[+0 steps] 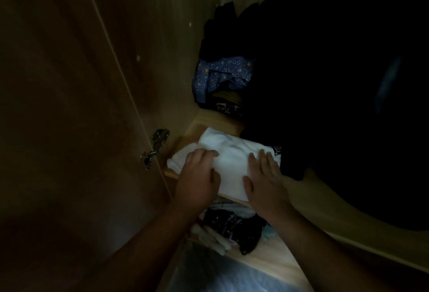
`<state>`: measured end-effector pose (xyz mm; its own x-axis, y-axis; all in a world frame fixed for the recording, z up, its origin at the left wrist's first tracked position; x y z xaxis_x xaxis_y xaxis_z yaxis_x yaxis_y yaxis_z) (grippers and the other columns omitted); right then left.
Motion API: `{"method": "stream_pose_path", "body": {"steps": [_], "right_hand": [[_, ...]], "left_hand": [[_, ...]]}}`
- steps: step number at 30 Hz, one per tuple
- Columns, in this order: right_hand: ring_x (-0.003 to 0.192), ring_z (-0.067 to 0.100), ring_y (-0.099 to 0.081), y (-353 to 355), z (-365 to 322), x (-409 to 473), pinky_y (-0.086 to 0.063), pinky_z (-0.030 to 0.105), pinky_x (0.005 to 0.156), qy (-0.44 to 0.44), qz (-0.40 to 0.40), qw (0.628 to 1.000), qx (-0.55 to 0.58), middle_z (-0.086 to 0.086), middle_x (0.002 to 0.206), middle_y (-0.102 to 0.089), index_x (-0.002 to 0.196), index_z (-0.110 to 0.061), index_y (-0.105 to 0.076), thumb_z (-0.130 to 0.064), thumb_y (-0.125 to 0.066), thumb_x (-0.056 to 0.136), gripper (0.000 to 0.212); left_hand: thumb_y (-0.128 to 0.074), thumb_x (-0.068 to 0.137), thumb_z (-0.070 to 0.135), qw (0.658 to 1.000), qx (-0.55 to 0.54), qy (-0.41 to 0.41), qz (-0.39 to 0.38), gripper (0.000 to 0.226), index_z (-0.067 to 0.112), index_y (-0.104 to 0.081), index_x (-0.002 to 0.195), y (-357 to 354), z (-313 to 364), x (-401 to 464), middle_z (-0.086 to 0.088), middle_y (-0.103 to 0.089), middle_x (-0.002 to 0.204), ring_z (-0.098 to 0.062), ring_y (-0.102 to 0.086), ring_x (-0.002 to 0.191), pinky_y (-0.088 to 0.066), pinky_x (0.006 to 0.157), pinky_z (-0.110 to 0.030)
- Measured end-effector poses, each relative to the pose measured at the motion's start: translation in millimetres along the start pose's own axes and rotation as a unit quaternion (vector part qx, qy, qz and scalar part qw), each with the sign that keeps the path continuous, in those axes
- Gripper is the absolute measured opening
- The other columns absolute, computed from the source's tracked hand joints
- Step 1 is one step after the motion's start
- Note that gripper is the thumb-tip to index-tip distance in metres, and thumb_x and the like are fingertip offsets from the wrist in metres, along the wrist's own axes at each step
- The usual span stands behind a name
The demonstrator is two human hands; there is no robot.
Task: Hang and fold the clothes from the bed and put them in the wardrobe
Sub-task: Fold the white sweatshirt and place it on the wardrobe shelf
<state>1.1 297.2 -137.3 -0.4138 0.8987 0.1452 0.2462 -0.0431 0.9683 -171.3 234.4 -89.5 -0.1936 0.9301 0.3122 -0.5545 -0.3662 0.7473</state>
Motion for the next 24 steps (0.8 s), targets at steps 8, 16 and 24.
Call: {"method": "stream_pose_path", "body": {"steps": [8,16,24], "right_hand": [[0.151,0.030,0.009,-28,11,2,-0.003,0.054,0.121,-0.030,-0.040,0.998,-0.026,0.015,0.164,0.005,0.158,-0.026,0.000,-0.062,-0.009,0.096,0.072],[0.149,0.040,-0.012,-38,-3,34,-0.014,0.057,0.118,-0.045,-0.068,0.996,-0.040,0.023,0.162,-0.012,0.157,-0.024,-0.016,-0.059,-0.021,0.093,0.073],[0.151,0.025,0.013,-37,-3,40,0.002,0.049,0.122,-0.042,-0.097,0.994,-0.015,0.009,0.165,0.013,0.157,-0.032,0.003,-0.059,-0.013,0.097,0.068]], "left_hand": [[-0.032,0.097,0.058,0.961,0.221,-0.081,-0.143,0.056,0.041,-0.030,0.150,-77,-33,23,-0.002,-0.025,0.161,-0.028,-0.021,0.148,-0.011,0.117,-0.057],[-0.031,0.092,0.068,0.963,0.232,-0.050,-0.130,0.064,0.044,-0.026,0.151,-70,-65,49,0.001,-0.024,0.161,-0.030,-0.016,0.149,-0.015,0.114,-0.063],[-0.040,0.089,0.064,0.969,0.216,-0.036,-0.113,0.061,0.040,-0.041,0.145,-73,-64,52,-0.005,-0.038,0.155,-0.034,-0.032,0.142,-0.025,0.109,-0.064]]}}
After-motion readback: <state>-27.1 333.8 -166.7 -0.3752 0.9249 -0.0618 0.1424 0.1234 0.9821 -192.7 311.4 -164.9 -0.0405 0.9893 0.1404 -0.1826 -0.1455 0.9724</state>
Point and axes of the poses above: each hand's wrist, its own x-axis towards the middle knuckle, its own y-axis out of the back of the hand, z = x × y, the point moved 7 cm from there along x, towards the middle knuckle
